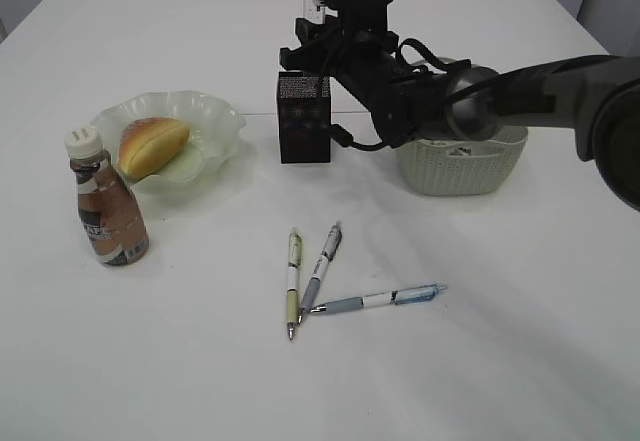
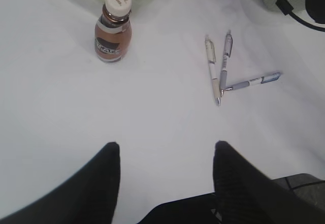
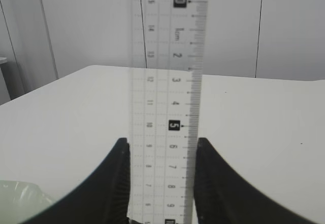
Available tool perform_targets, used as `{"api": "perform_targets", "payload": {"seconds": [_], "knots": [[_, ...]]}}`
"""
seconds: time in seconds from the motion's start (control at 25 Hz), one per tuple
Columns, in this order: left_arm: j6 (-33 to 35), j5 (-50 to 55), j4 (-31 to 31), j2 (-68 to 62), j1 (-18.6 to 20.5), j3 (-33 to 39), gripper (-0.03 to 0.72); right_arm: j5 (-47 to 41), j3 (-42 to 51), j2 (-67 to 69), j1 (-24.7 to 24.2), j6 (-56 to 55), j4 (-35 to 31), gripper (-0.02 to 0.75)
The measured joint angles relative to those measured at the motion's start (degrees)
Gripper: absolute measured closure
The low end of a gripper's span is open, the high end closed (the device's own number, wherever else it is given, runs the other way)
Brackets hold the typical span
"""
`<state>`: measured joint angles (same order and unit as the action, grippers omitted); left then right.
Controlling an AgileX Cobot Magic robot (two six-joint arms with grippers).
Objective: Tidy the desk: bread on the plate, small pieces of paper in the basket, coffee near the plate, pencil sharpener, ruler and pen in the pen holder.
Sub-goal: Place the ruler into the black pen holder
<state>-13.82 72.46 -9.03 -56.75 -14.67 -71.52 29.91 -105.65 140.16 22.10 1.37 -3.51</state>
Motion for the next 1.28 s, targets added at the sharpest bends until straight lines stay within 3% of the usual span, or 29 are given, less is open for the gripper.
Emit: {"api": "perform_targets", "payload": {"seconds": [0.84,1.28], "knots": [[0.0,0.0,1.0,-0.3,0.0,0.0,0.264,-3.0,-0.3,1.6,0.0,-1.4,0.0,0.461],[0.0,0.0,1.0,-0.3,0.0,0.0,0.264,-3.0,-0.3,1.6,0.0,-1.4,0.3,0.418]]}}
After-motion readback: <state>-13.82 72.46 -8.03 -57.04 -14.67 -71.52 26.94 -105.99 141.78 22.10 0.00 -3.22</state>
